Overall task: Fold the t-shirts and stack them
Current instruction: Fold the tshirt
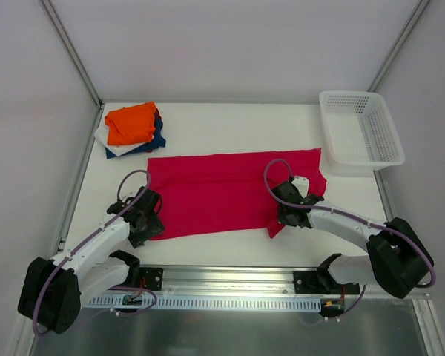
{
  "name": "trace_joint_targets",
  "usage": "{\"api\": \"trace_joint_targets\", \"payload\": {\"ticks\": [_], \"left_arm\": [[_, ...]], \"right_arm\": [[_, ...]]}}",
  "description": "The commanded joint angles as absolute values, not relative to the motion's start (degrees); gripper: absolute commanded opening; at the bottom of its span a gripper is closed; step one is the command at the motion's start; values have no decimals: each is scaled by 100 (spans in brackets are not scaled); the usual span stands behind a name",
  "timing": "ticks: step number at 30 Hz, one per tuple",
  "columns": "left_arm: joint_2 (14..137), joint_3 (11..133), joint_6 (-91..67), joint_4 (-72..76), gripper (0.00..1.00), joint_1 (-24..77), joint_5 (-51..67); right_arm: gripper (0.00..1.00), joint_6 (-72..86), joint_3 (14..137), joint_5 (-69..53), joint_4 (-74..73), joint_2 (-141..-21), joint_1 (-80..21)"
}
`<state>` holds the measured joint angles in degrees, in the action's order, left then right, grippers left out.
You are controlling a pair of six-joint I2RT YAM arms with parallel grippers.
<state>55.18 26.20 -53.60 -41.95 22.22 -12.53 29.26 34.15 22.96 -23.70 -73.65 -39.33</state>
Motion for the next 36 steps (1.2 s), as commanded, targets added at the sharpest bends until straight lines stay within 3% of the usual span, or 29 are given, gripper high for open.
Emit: {"api": "trace_joint_targets", "payload": {"ticks": [1,5,9,16,36], "left_arm": [[5642,2470,-5528,-3807,62,2329,-1222],[5897,2531,-5467,-3604,52,2329,-1248],[6029,2663,-5423,-3525,29,2347,-1292],[6143,2725,-5423,-3516,0,2364,-1345],[5449,3866,-5036,-3876,0,2373,-1415]], "right_arm": [[0,2971,3322,1916,-2461,-7330,-3999],[0,2971,3314,1942,-2505,-7286,-4008],[0,2988,3305,1951,-2505,-7268,-4025],[0,2988,3357,1977,-2522,-7312,-4052],[0,2655,4508,3067,-3928,-5951,-4087]]}}
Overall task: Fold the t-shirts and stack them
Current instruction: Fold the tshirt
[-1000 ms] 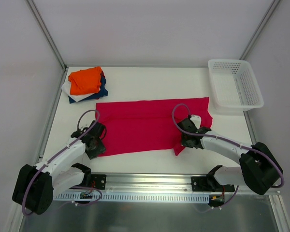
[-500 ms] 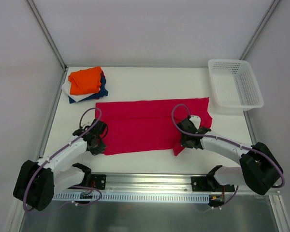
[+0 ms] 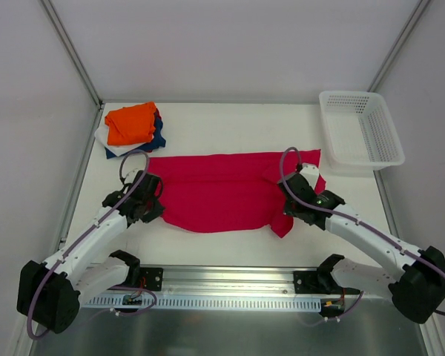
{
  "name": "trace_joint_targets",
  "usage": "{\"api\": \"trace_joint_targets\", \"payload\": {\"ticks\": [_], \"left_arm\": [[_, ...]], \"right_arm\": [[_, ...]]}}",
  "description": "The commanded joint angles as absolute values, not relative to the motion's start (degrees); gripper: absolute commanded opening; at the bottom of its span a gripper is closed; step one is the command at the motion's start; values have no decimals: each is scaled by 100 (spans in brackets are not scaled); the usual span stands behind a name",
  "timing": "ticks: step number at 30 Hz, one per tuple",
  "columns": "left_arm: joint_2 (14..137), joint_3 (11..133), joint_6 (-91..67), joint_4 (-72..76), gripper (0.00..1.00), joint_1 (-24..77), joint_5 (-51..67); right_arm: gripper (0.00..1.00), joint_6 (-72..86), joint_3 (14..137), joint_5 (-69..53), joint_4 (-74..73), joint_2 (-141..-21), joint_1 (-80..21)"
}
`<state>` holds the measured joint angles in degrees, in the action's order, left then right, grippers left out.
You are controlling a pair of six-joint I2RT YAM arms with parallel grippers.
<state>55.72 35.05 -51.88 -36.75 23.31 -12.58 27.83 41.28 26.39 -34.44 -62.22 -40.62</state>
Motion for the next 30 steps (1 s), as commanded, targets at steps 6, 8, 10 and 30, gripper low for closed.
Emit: {"api": "trace_joint_targets", "payload": {"ticks": [6,8,10,30], "left_arm": [[5309,4271,-4931,-4113,0,2356,-1661],[5247,4359,-4904,-4148,0,2294,-1731],[5186,4394,-4852,-4192,0,2215,-1775],[6203,5282,-4465,-3824,0,1389,-2206]], "right_arm": [[0,2540,4798,3383,-4218,-5740,-4052],[0,2487,4930,3489,-4306,-5687,-4008],[0,2391,5079,3559,-4342,-5652,-3964],[0,1451,6020,3463,-3841,-6520,-2813]]}}
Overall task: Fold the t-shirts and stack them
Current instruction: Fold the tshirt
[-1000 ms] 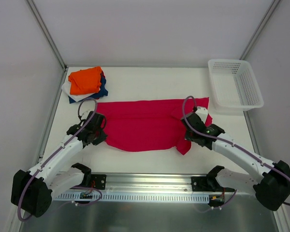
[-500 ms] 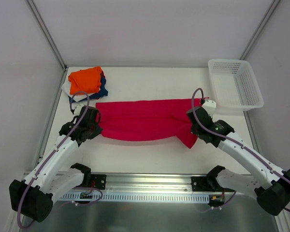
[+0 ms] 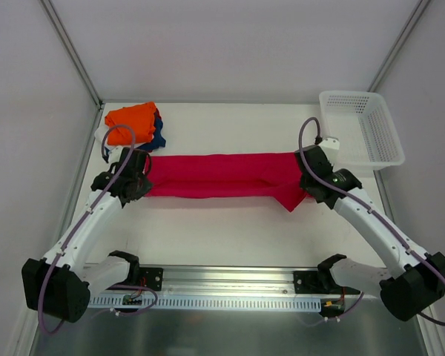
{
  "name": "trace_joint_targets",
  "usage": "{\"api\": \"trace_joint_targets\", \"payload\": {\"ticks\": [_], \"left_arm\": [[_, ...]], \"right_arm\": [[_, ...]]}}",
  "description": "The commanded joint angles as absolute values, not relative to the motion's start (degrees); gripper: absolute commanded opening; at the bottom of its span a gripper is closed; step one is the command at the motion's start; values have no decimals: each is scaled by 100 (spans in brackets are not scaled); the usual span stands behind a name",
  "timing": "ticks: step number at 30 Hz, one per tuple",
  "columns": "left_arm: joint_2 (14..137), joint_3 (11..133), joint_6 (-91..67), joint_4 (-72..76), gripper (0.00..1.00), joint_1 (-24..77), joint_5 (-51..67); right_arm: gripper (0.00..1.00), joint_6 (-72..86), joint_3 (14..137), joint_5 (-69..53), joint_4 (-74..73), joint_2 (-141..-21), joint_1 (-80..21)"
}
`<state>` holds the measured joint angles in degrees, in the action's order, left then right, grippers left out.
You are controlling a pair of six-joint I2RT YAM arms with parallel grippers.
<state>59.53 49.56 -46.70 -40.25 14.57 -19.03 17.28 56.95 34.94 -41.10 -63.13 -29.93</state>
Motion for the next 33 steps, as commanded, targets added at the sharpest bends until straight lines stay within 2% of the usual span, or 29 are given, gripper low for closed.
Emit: {"api": "trace_joint_targets", "payload": {"ticks": [1,17,33], "left_arm": [[6301,5378,-4447,-3780,0,1380,-2206],[7935,6407,-3946,-3208,0,1196,-2312],[9026,6978,-3630,-2795,0,853,-2013]], "right_arm": [[0,1381,6125,3454,-3789,-6591,-2760],[0,949,7171,2804,-3068,-8270,-1837],[0,774,8393,2593,-2944,-9615,-1565]]}}
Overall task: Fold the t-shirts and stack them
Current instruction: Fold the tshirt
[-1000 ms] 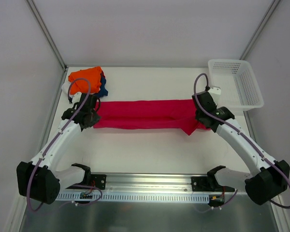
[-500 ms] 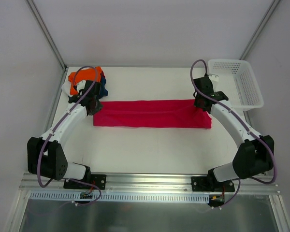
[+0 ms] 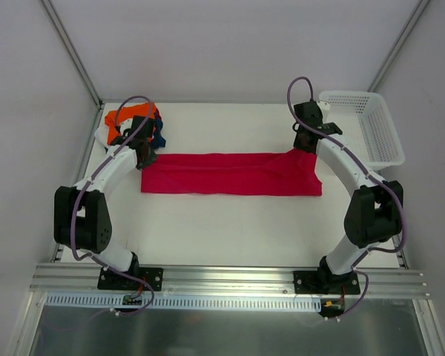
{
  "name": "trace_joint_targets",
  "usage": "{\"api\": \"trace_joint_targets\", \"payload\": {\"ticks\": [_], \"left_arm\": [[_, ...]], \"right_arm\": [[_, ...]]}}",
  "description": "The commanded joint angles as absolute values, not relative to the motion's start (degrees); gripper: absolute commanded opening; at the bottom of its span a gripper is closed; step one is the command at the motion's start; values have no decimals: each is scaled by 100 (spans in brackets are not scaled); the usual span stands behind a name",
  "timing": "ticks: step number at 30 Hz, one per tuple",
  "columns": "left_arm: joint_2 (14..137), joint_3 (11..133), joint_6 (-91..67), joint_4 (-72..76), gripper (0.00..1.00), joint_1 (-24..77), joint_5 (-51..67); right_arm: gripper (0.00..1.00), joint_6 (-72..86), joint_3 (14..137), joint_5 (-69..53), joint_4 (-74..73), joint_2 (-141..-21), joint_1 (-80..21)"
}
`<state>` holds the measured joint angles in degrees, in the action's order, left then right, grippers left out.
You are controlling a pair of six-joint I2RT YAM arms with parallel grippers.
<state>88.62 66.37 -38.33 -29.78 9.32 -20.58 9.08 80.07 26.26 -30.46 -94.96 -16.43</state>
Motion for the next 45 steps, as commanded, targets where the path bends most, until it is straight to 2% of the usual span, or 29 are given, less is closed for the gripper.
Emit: {"api": "trace_joint_targets", "payload": {"ticks": [1,17,44,45], "left_arm": [[9096,7031,-3578,-2795,0,844,-1987],[10406,8138,-3305,-2777,0,730,-1767],[11311,8551,-3278,-2786,0,483,-1600],[11329,8578,-3261,-2795,9,483,-1574]], "right_arm": [[0,756,8489,2593,-2944,-9746,-1556],[0,650,9158,2479,-2944,-10599,-1371],[0,580,9589,2303,-2900,-11346,-1301],[0,580,9598,2303,-2900,-11355,-1301]]}}
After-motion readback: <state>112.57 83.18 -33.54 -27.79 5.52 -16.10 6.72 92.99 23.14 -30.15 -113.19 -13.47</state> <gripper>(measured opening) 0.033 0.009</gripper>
